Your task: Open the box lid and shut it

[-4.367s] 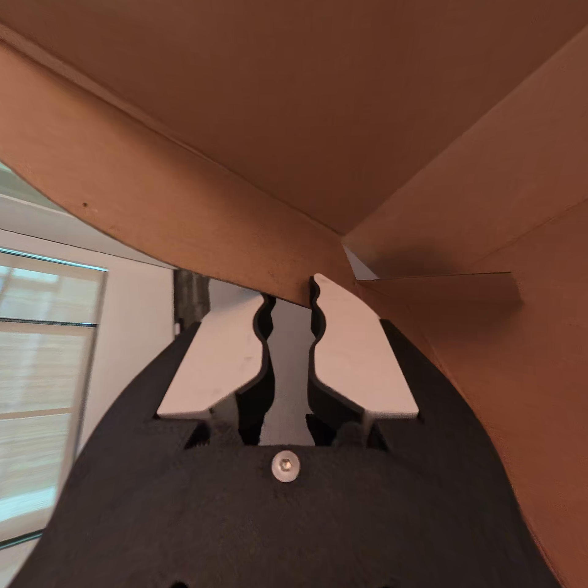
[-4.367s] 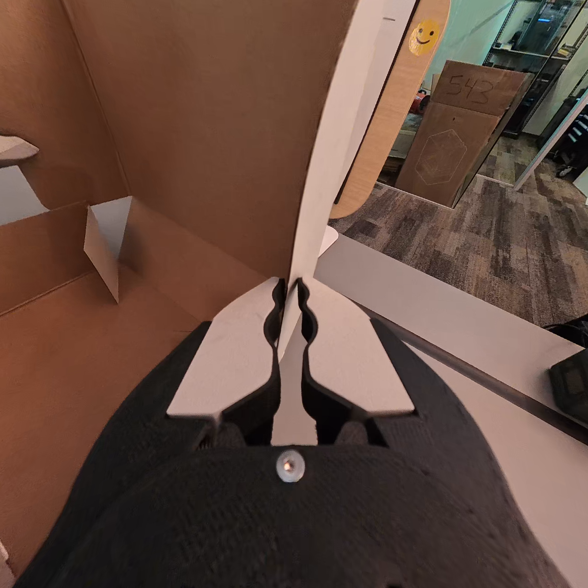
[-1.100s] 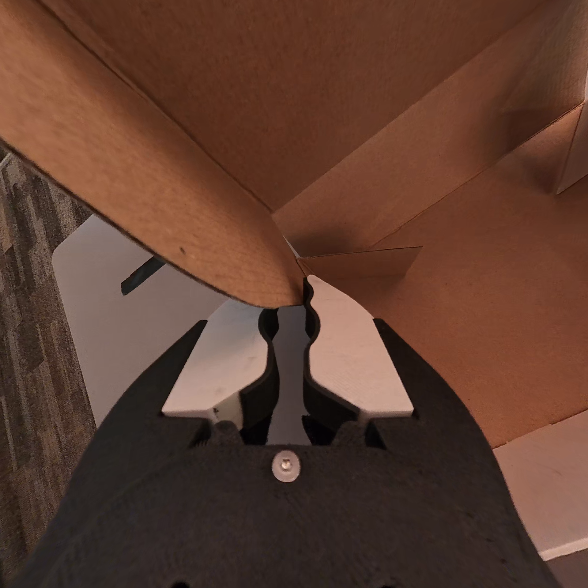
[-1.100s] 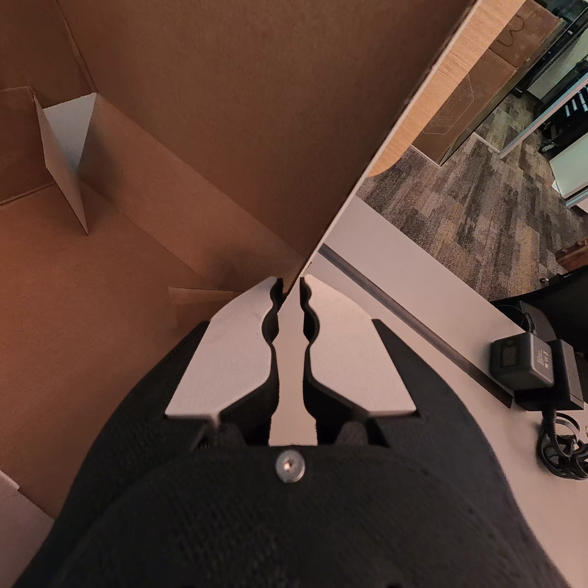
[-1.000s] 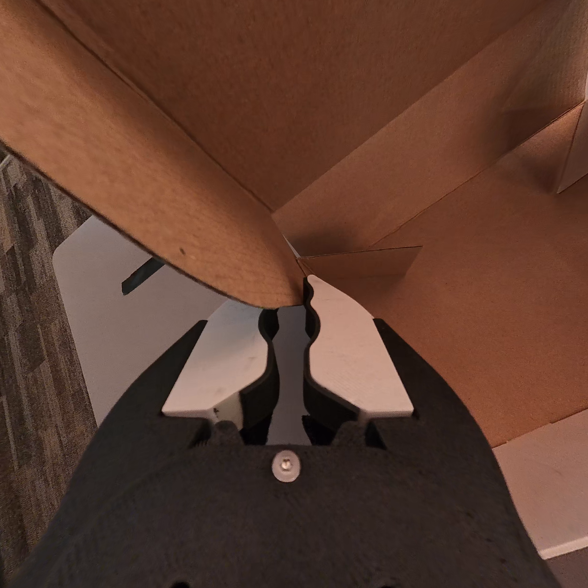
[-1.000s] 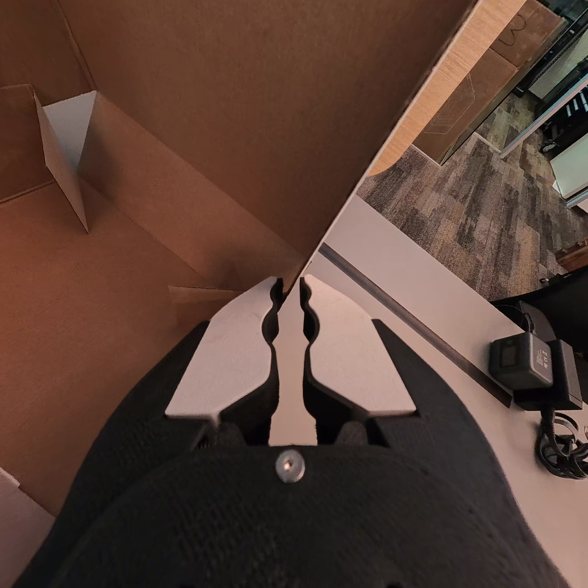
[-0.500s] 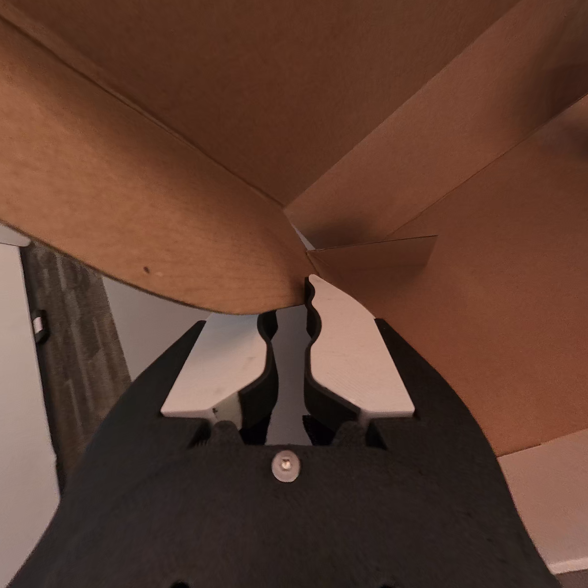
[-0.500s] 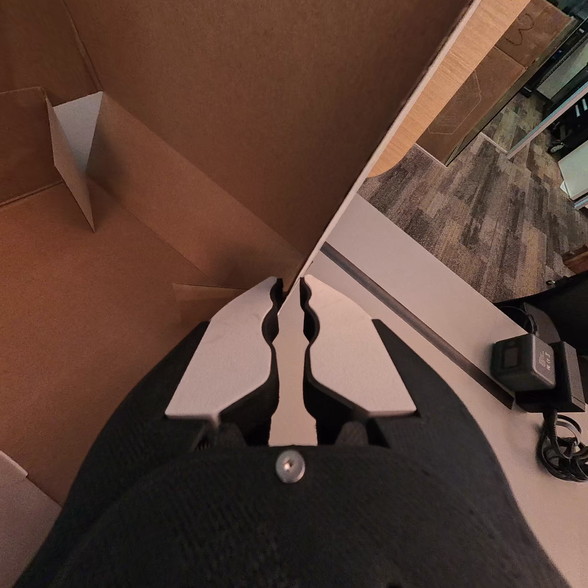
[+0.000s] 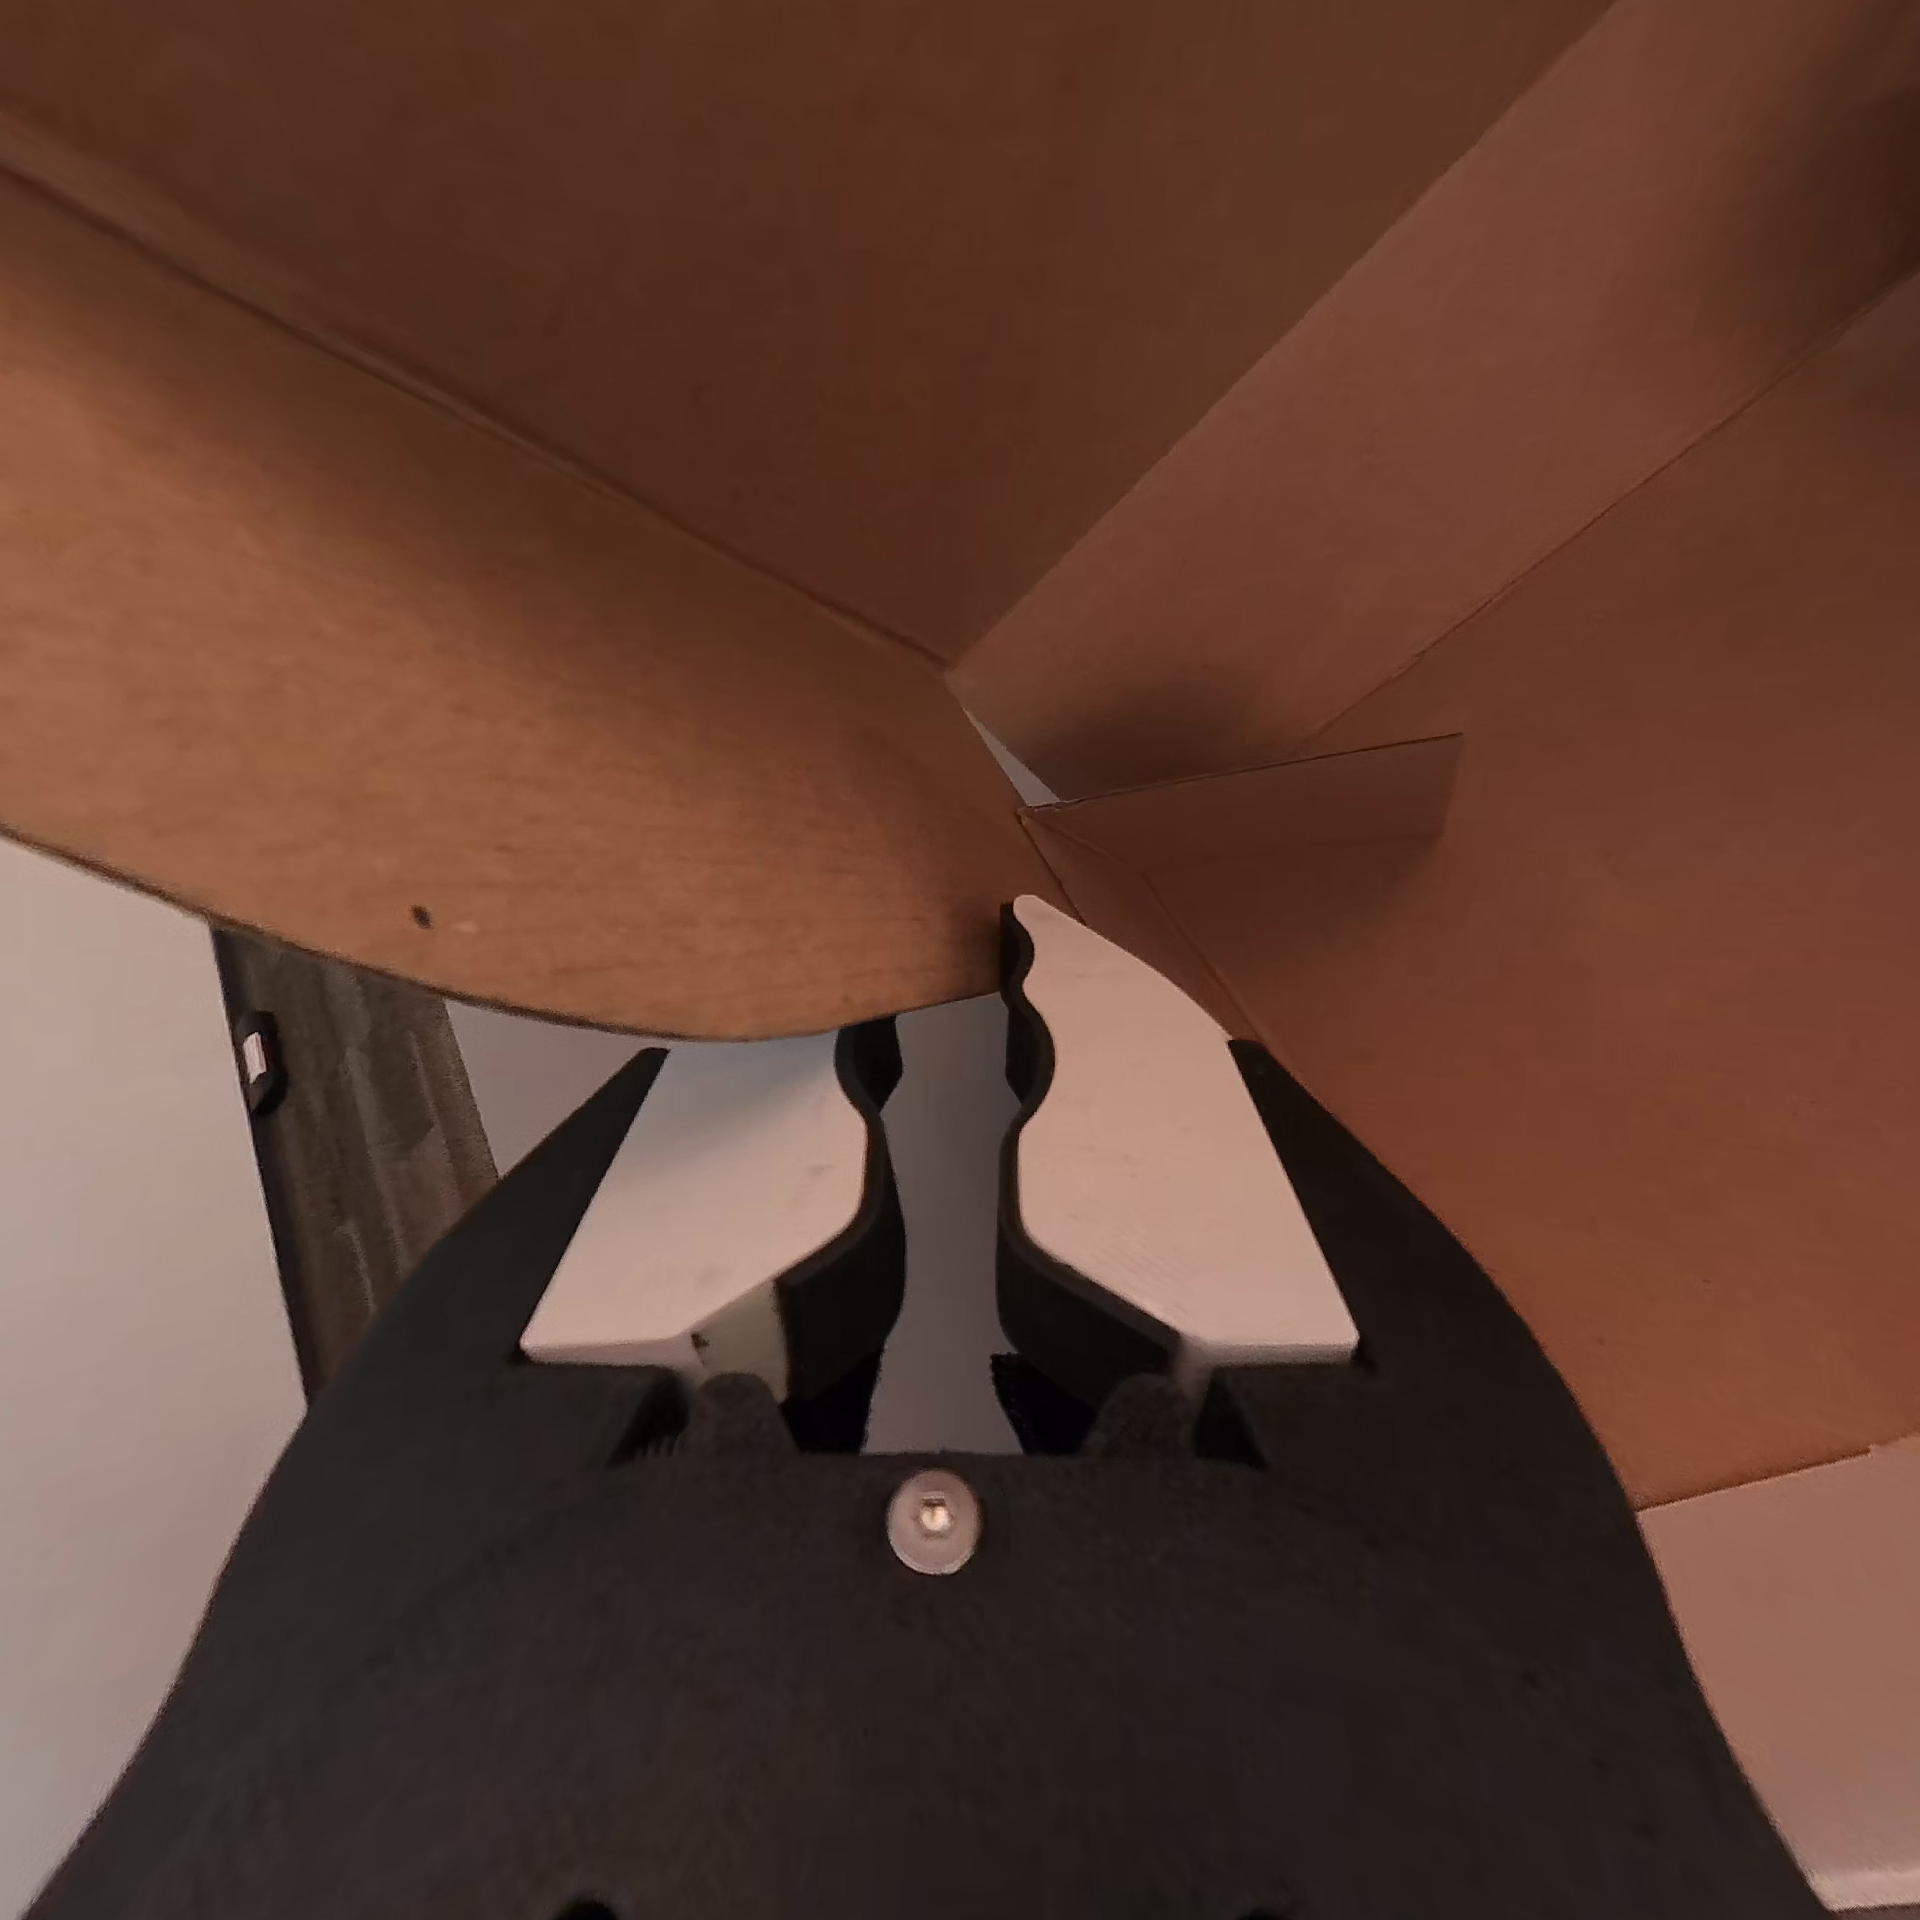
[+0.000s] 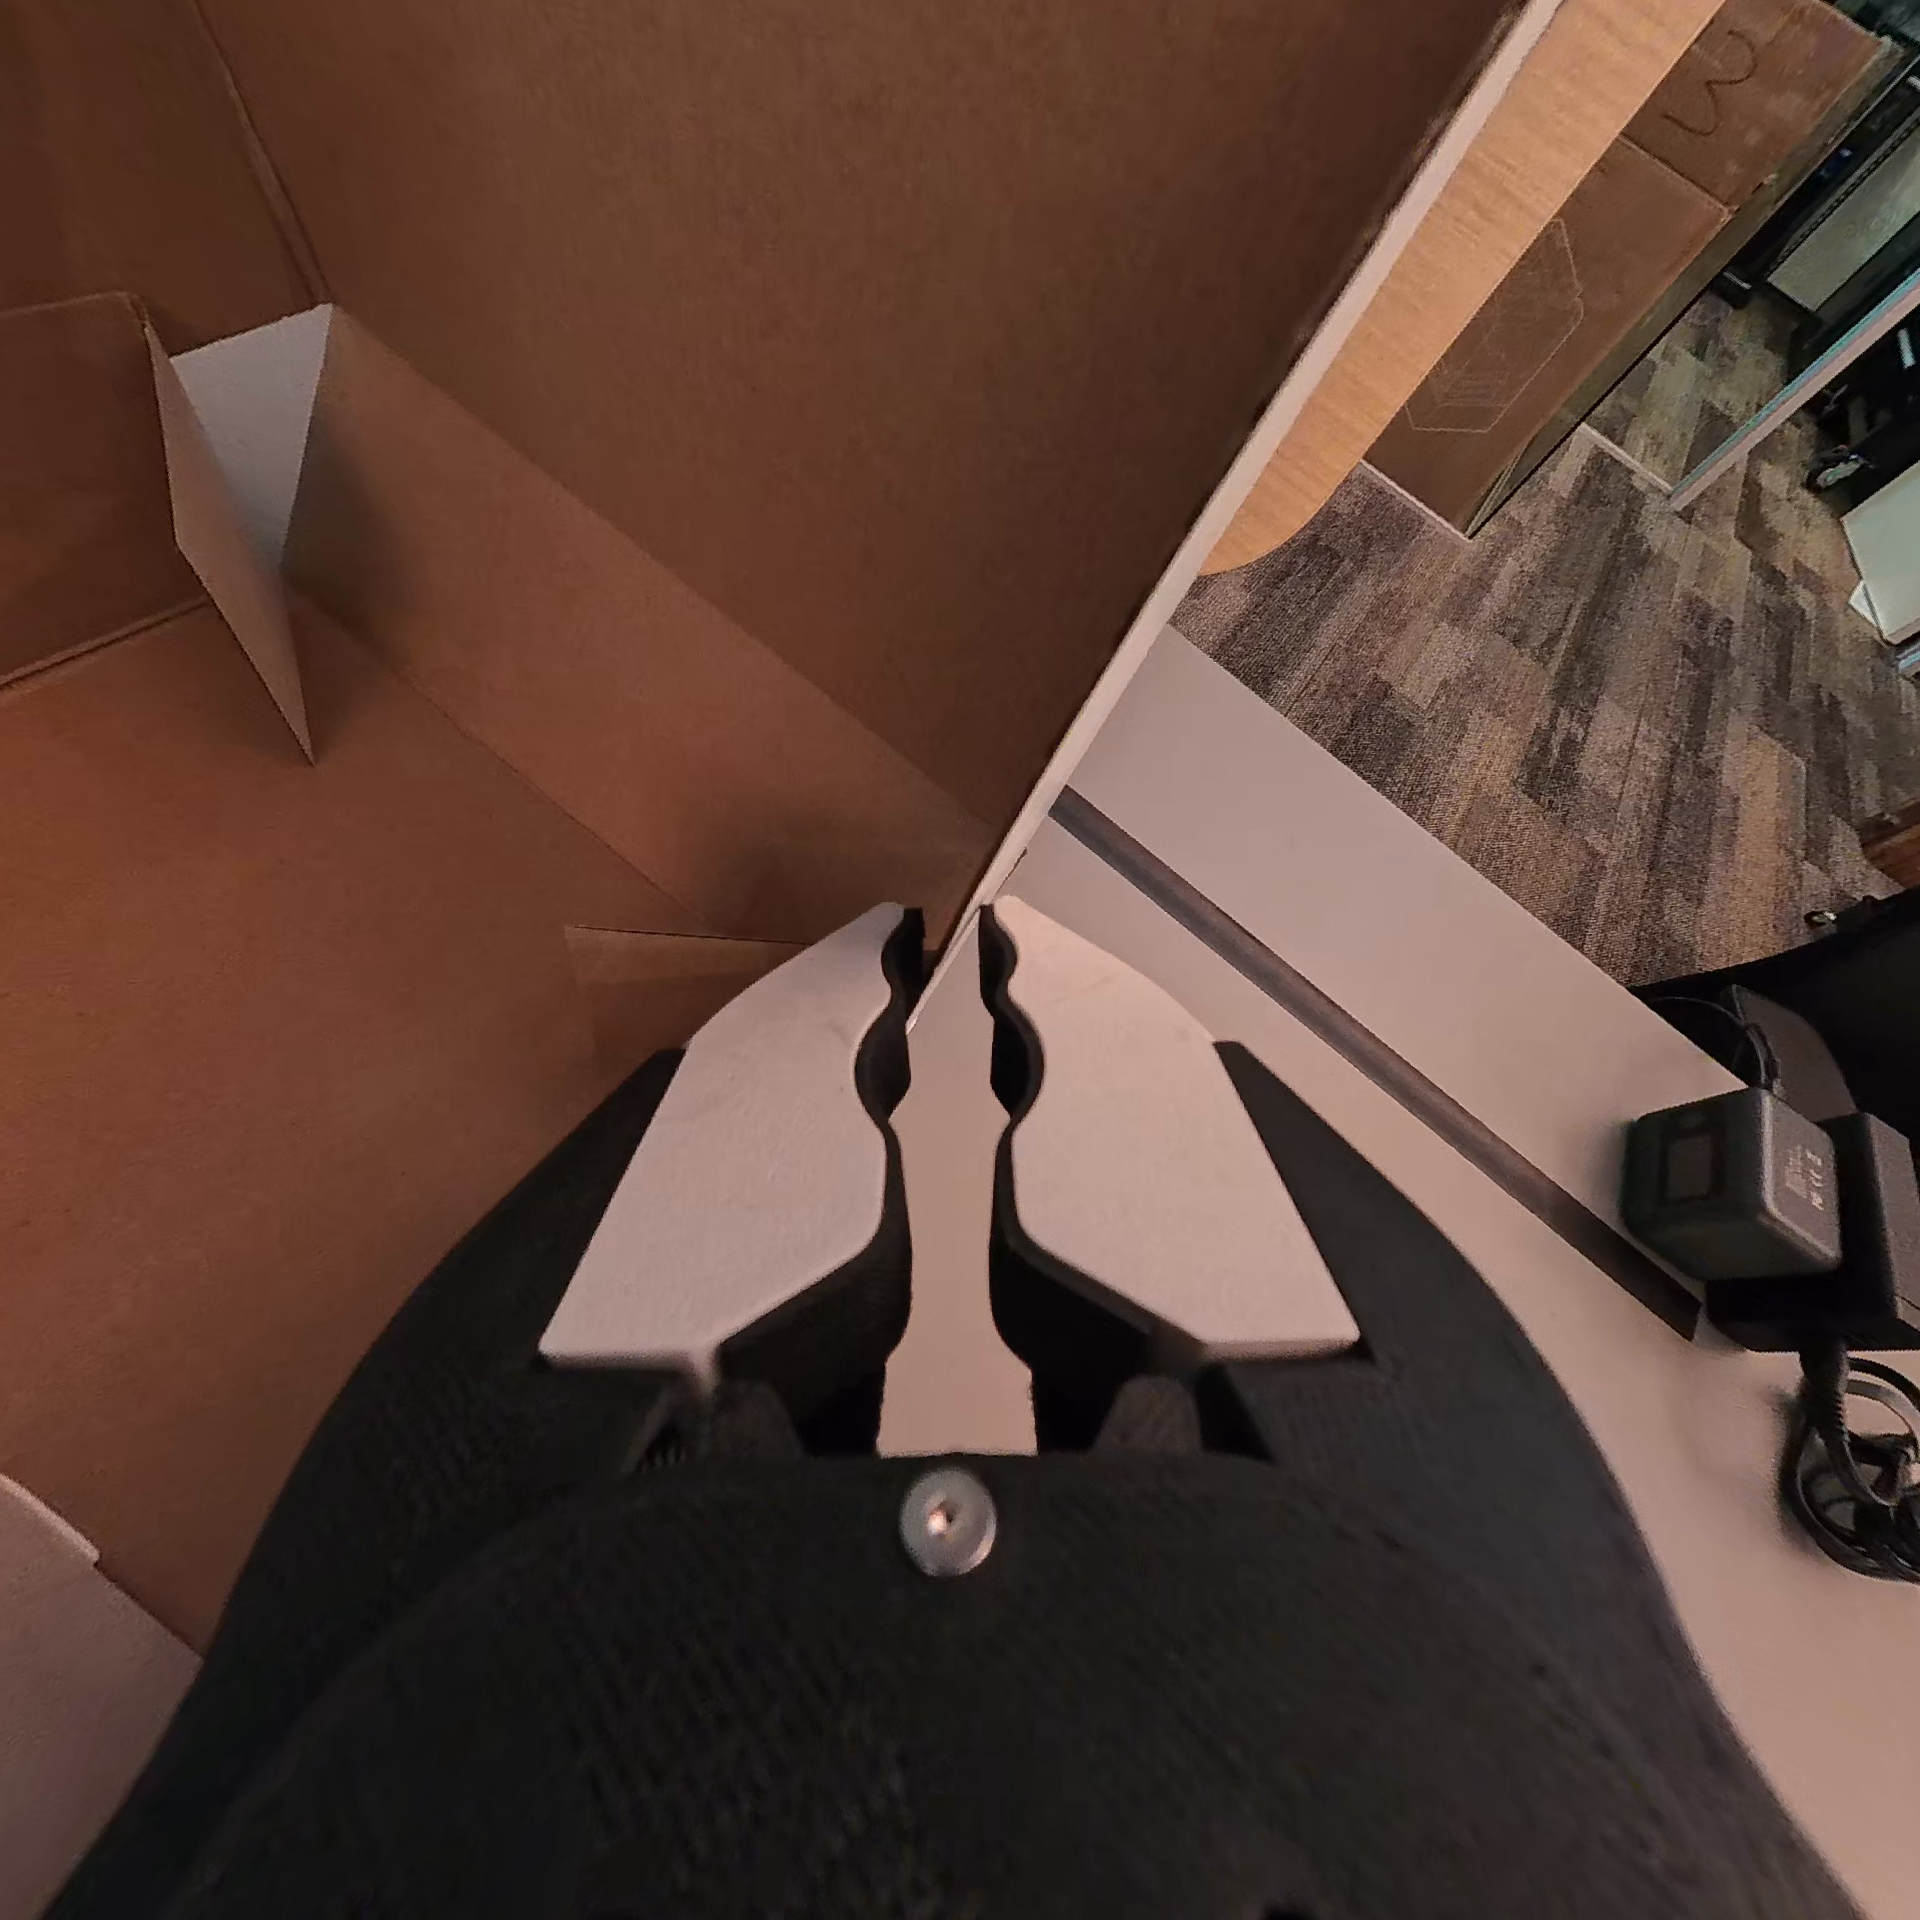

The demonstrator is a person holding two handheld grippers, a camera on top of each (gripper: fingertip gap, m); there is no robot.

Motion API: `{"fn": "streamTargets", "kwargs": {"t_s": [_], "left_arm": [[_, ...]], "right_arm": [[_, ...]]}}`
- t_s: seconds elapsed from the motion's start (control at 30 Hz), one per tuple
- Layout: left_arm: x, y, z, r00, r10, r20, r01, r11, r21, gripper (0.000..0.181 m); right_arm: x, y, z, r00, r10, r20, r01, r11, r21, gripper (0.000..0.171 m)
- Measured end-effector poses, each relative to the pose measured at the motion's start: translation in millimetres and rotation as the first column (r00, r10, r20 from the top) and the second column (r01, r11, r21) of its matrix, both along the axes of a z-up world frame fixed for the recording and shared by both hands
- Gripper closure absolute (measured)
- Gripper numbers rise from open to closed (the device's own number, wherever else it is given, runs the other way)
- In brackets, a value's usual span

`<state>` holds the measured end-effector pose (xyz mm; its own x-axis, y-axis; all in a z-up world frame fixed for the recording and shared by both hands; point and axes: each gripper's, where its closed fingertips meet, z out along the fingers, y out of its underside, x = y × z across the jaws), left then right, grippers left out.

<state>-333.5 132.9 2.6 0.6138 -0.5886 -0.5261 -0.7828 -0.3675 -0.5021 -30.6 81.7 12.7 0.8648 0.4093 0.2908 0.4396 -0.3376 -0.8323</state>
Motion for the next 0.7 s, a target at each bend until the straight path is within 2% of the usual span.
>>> {"fn": "streamTargets", "kwargs": {"t_s": [0.7], "left_arm": [[-0.4,-0.7,-0.8,1.0,-0.006,-0.029,0.006,1.0,0.009,0.165]], "right_arm": [[-0.5,-0.6,-1.6,1.0,-0.003,0.006,0.003,1.0,-0.002,0.16]]}}
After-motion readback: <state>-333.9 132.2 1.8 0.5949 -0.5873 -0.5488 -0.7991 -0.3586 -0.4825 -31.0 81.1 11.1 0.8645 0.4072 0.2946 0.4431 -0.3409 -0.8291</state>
